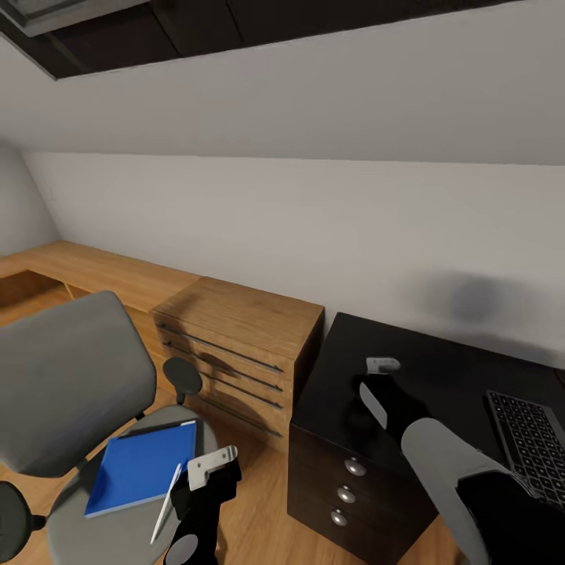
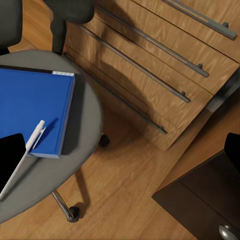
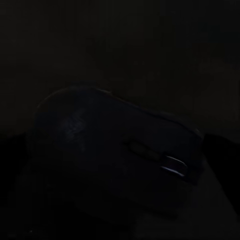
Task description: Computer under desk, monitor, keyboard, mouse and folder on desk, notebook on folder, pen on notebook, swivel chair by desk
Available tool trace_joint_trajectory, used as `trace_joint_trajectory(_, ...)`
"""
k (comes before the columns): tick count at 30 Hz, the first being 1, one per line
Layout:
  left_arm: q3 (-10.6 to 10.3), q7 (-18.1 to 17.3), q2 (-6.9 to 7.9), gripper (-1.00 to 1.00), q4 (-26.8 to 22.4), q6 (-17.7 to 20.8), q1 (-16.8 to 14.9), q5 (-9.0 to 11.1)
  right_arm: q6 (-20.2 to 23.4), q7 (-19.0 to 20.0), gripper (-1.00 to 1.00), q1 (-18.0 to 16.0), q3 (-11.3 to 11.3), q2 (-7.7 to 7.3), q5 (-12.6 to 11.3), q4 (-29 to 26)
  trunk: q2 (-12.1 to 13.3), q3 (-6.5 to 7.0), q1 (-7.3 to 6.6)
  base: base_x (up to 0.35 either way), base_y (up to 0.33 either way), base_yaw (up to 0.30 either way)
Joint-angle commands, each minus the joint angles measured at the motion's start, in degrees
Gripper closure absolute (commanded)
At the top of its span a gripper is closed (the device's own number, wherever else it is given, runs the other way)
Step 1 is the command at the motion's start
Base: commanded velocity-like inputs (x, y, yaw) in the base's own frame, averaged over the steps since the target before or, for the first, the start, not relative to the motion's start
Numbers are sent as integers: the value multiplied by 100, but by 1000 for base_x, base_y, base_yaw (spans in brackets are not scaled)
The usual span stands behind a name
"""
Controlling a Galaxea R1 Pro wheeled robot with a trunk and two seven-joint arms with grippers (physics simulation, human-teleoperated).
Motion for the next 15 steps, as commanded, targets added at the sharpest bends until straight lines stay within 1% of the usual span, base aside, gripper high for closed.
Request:
trace_joint_trajectory(1,-12,40,5,-100,-9,36,-7,16,32,-48,100,16,128,23,-52,-28,-4,-6,0,0,0,0)
trace_joint_trajectory(4,-11,40,6,-100,-9,36,-8,16,36,-48,100,44,237,57,-52,-48,-4,-6,0,0,0,0)
trace_joint_trajectory(8,-12,40,6,-100,-9,36,-7,16,38,-42,100,107,305,106,-52,-62,-4,-6,0,0,0,18)
trace_joint_trajectory(11,-11,40,6,-100,-9,36,-7,16,39,105,100,134,337,129,-52,-68,-4,-6,0,0,0,162)
trace_joint_trajectory(12,-9,40,6,-100,-9,36,-7,16,39,196,100,139,371,133,-52,-69,-4,-6,0,0,0,229)
trace_joint_trajectory(13,-6,40,6,-100,-9,36,-7,16,39,295,100,148,451,137,-52,-70,-4,-6,0,0,0,253)
trace_joint_trajectory(15,-5,40,6,-100,-9,37,-7,16,39,346,100,152,526,139,-52,-71,-4,-6,0,0,0,264)
